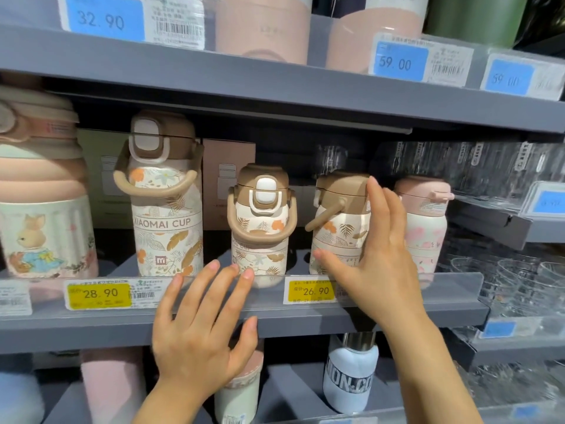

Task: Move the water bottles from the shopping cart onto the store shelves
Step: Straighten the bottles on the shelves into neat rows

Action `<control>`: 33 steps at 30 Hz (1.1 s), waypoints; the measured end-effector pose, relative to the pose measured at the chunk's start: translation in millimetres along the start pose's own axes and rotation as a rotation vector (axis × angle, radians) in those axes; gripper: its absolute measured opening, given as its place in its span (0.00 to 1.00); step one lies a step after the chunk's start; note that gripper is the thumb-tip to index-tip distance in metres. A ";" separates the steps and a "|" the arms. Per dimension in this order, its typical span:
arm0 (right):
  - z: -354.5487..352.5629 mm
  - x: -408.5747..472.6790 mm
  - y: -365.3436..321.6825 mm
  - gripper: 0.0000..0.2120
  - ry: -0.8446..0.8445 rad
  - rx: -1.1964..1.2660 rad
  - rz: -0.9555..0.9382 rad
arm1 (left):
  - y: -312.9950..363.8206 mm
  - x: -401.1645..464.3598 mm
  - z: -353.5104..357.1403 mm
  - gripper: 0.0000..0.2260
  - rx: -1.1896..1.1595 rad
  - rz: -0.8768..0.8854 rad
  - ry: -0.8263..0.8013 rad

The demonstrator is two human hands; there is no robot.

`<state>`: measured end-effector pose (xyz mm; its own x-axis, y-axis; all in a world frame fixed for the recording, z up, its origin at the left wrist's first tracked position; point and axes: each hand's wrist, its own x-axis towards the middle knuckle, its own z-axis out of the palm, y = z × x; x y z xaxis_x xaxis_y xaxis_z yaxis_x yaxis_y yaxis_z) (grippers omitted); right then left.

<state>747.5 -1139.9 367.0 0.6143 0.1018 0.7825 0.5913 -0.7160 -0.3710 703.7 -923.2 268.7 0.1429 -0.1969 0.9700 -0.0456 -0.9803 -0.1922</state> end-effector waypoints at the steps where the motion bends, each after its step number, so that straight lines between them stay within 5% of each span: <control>1: 3.3 -0.7 -2.2 0.52 0.045 -0.046 0.019 | -0.1 0.2 0.1 0.21 0.001 0.000 0.000; 5: 11.8 1.2 -2.7 0.54 0.111 0.008 0.057 | -0.7 0.4 0.0 0.21 -0.002 0.005 0.000; 10: -4.9 6.6 9.4 0.53 -0.066 0.327 0.129 | -0.6 0.7 -0.4 0.21 -0.006 0.004 0.000; 18: 11.3 0.9 -11.3 0.52 0.140 -0.122 0.083 | -0.7 0.0 -0.1 0.20 0.001 0.002 -0.002; 27: -2.5 7.4 10.7 0.51 -0.048 0.289 0.047 | -1.1 -0.7 0.7 0.21 0.004 0.007 0.013; 33: 11.4 -1.8 -6.1 0.52 0.131 -0.038 0.079 | -0.1 -0.6 1.7 0.21 0.005 0.002 0.017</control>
<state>748.8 -1127.8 362.1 0.5833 -0.0450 0.8110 0.5219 -0.7443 -0.4167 705.3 -923.1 267.9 0.1263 -0.1989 0.9719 -0.0414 -0.9799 -0.1951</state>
